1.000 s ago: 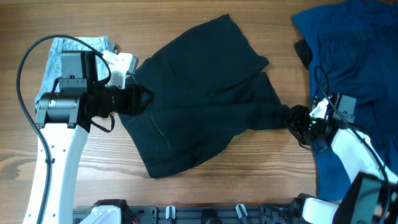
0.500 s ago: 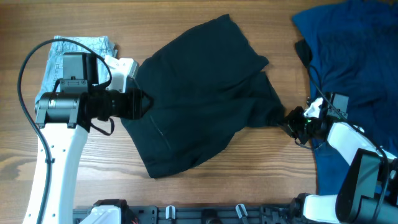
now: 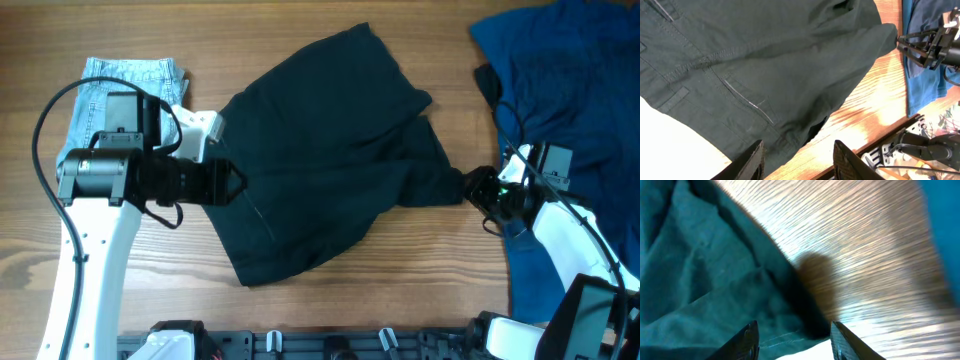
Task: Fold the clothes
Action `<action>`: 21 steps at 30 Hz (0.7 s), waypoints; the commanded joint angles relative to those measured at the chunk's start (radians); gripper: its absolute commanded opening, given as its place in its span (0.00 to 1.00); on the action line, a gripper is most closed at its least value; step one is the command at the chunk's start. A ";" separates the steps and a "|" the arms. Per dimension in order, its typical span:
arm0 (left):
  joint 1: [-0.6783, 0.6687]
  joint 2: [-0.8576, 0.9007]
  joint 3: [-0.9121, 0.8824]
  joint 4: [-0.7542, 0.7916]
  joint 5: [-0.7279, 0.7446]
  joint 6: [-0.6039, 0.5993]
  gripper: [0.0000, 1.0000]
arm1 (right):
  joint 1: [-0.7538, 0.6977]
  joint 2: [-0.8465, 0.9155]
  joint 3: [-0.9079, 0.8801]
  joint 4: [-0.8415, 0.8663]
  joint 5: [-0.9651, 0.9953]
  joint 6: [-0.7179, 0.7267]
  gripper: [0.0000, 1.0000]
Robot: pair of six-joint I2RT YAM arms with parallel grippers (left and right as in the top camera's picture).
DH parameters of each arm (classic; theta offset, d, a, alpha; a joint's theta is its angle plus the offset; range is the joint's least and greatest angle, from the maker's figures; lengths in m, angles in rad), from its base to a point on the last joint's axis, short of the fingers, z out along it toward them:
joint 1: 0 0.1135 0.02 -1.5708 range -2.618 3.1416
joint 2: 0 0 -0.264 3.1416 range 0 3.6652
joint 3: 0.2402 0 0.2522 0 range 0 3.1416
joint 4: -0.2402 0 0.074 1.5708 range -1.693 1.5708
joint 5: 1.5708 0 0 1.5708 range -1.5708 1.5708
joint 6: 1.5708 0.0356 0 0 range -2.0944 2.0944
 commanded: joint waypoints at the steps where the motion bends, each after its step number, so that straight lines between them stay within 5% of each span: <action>1: -0.005 0.001 -0.019 -0.003 0.023 -0.006 0.45 | 0.005 0.005 0.018 0.023 0.106 -0.047 0.46; 5: -0.004 0.002 -0.027 -0.003 0.023 -0.006 0.45 | 0.022 0.071 0.005 0.097 -0.097 -0.178 0.47; 11: -0.005 0.001 -0.027 -0.005 0.023 -0.006 0.45 | 0.088 0.126 0.001 0.087 -0.304 -0.313 0.34; 19: -0.005 0.001 -0.027 -0.012 0.023 -0.006 0.46 | 0.087 0.042 0.003 -0.007 -0.260 -0.237 0.05; 21: -0.005 0.001 -0.027 -0.028 0.023 -0.006 0.45 | 0.087 -0.005 0.003 -0.026 -0.208 -0.172 0.05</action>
